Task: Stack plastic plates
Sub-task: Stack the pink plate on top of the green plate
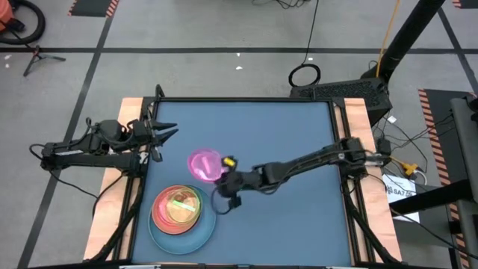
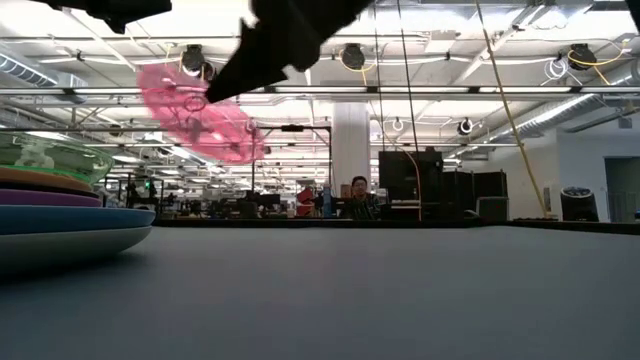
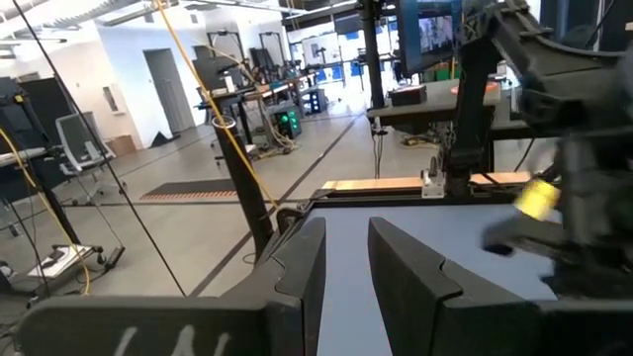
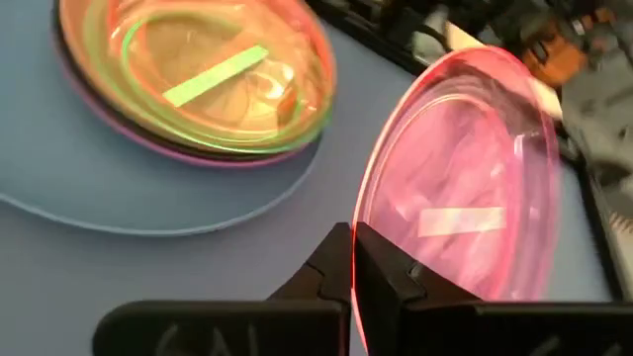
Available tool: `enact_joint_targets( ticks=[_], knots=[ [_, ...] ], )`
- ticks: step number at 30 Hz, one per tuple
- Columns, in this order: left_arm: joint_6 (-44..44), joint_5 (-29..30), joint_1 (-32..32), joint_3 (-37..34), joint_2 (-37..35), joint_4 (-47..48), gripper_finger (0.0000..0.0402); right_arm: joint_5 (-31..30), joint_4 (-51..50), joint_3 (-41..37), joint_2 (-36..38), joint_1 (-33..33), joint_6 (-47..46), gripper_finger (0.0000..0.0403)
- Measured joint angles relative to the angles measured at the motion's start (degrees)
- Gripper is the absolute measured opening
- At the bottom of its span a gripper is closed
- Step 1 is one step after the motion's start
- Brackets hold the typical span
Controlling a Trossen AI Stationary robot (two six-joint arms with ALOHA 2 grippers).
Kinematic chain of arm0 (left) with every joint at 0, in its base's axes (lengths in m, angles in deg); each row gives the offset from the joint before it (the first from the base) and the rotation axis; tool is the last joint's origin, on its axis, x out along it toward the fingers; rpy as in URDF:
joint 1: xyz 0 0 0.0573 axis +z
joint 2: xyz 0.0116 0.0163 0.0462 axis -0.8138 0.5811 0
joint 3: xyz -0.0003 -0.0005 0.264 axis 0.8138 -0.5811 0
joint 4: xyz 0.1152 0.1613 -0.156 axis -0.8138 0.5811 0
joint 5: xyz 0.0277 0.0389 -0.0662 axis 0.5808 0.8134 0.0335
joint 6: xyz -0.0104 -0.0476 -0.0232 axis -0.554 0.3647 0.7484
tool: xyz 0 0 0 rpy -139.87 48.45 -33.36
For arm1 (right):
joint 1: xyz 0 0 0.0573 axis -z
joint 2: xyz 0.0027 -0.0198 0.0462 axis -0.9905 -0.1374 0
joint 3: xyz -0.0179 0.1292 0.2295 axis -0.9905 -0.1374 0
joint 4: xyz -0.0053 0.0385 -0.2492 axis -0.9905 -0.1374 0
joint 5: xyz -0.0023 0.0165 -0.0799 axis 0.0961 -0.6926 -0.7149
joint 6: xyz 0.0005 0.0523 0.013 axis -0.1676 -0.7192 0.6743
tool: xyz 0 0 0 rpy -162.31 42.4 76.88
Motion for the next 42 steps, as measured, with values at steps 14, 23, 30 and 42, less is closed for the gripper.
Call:
enact_joint_targets(
  ticks=[14,23,30,42],
  knots=[
    [-0.20,0.00,0.00,0.00,-0.01,0.40,0.0088,5.43,-10.64,20.42,-13.60,-3.08,21.10,0.0000],
    [-0.22,0.01,0.02,0.00,0.01,0.23,0.0088,10.70,-10.14,20.57,-13.68,-2.75,24.63,0.0019],
    [-0.22,0.00,0.00,0.00,-0.01,0.12,0.0088,13.47,-10.11,20.59,-13.68,-2.82,26.89,0.0033],
    [-0.22,0.00,0.02,0.00,0.01,0.10,0.0088,12.29,-9.30,20.57,-13.68,-2.78,27.12,0.0096]
  ],
)
